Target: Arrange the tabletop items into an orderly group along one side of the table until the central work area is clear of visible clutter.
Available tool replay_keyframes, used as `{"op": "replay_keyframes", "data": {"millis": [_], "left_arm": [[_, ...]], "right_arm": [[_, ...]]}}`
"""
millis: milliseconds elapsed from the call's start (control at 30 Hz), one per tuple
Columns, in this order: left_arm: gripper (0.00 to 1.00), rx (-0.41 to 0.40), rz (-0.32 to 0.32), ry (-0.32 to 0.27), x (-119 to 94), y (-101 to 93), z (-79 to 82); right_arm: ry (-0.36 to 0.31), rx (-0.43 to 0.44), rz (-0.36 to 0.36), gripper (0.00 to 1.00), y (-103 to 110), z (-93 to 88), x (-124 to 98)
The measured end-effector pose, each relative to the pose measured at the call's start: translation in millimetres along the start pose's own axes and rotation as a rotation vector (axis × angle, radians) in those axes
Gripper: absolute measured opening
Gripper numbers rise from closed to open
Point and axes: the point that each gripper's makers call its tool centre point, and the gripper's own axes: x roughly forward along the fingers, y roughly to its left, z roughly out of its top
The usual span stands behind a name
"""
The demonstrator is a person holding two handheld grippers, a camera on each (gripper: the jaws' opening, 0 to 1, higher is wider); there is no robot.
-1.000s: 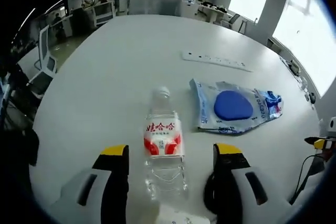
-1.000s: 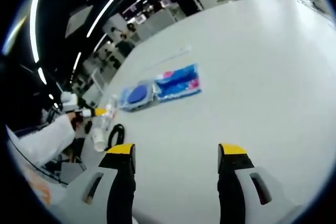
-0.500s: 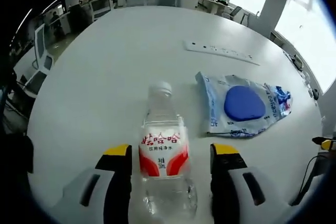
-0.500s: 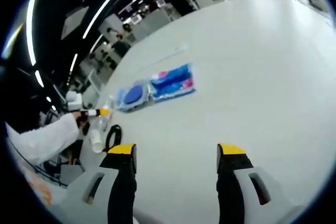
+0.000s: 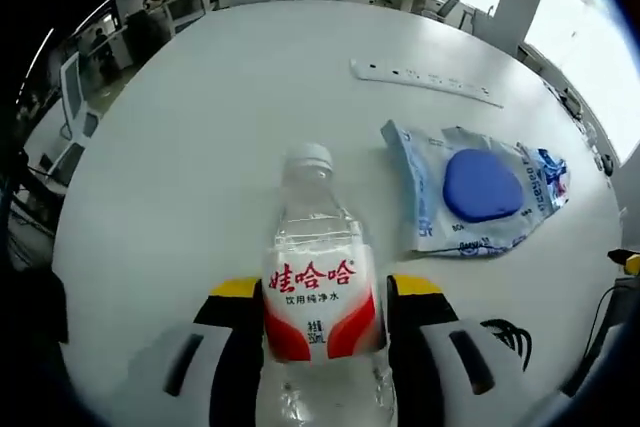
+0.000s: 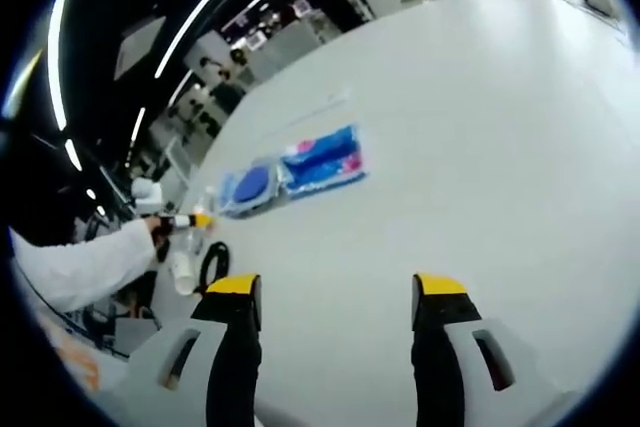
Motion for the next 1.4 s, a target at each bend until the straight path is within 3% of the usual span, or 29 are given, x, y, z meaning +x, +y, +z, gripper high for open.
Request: {"op": "replay_keyframes", "data": {"millis": [300,567,700,833,967,1133,1400], "left_arm": [[0.42,-0.037,-0.019,-0.020,-0.7,4.5,6.7],[0.39,-0.002,-0.025,-0.062,-15.3,4.6,7.9],[0.39,-0.024,-0.040,-0.157,-33.2,4.9,30.1],[0.39,-0.037,-0.043,-0.216,-47.4,10.5,43.8],[0.39,-0.053,-0.037,-0.256,-57.5,17.7,52.3],[0.39,-0.079,-0.025,-0.319,-68.4,31.6,74.2],[0.39,-0.112,-0.006,-0.382,-70.1,46.5,106.3]], "right_arm": [[-0.012,-0.066,0.029,0.63,7.3,5.9,0.0],[-0.031,-0.066,0.036,0.63,5.5,9.2,-5.9],[-0.029,-0.069,0.037,0.63,4.2,8.0,-6.8],[-0.036,-0.065,0.042,0.63,5.3,8.4,-6.9],[-0.035,-0.068,0.049,0.62,9.2,7.1,-6.3],[-0.033,-0.072,0.055,0.63,10.4,5.9,-5.4],[-0.032,-0.069,0.047,0.62,10.7,5.5,-6.2]]}}
